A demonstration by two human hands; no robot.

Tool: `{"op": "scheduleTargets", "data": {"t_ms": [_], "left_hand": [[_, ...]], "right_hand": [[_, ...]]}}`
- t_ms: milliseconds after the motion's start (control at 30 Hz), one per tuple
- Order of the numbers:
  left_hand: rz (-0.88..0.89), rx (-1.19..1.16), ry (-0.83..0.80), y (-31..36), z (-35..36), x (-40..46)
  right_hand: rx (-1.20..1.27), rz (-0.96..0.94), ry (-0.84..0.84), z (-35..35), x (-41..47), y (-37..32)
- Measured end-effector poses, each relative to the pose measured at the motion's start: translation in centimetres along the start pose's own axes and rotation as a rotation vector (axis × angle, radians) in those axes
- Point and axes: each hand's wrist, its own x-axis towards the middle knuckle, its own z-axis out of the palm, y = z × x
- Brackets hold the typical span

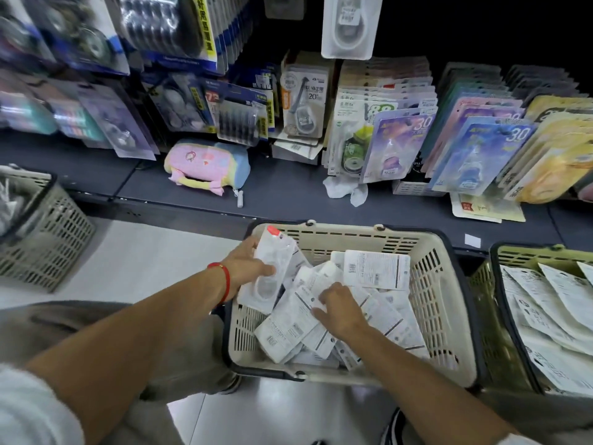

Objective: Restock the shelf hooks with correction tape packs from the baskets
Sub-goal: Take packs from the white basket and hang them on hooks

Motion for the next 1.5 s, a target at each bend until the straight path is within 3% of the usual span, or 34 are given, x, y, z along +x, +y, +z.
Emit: {"op": "scheduleTargets", "data": {"t_ms": [100,200,267,467,633,667,700,800,833,900,967,1133,1300,1500], "left_hand": [[0.109,0.114,0.057,-1.5,1.3,-0.3],[0.316,0.458,0.153,-2.3,2.5,-0.7],[0.443,0.585,0.161,-2.7,3.5,-0.9],[0.419,0.405,-0.04,-3.3,5.6,-1.0],[0.409,0.37,0.012,-4.3,4.9,0.0],[0.37,0.29,0.018,-4.3,4.7,0.0],[0.328,0.21,0.018,-4.3,4.6,0.0],[0.21,0.044,0.016,-4.0,4.5,-0.1],[0.186,0.015,0.008,-3.9,4.4,-0.1],[0.168,-0.02,-0.013,-4.0,4.4,0.1],[0.179,-0.03,-0.029,-3.9,4.2,0.1],[0.29,0.073,-0.022,-4.2,3.8,0.4],[0.37,0.105,-0.125,-3.7,3.9,0.2],[0.386,0.013,-0.23,-2.7,4.2,-0.5]], "right_hand": [[0.146,0.011,0.067,0.6,0.5,-0.5],[0.794,0.206,-0.042,-1.7,0.8,-1.3],[1.087,0.251,-0.078,-3.6,0.6,-1.8],[1.594,0.181,-0.144,-6.8,-0.6,-2.3],[1.909,0.263,-0.157,-6.0,-0.8,-2.1],[1.895,0.284,-0.175,-5.6,-0.7,-1.8],[1.721,0.294,-0.165,-5.2,-0.6,-1.4],[0.5,0.217,-0.06,-3.0,-0.6,0.7],[0.222,0.202,-0.057,-2.1,-0.7,1.3],[0.024,0.217,-0.084,-0.4,-1.1,2.1],[0.084,0.194,-0.097,0.4,-1.3,2.3],[0.877,0.219,-0.103,-3.7,-1.0,2.3],[1.217,0.144,-0.149,-9.8,-0.6,2.1],[1.537,0.35,-0.068,-10.3,-0.5,1.2]]}}
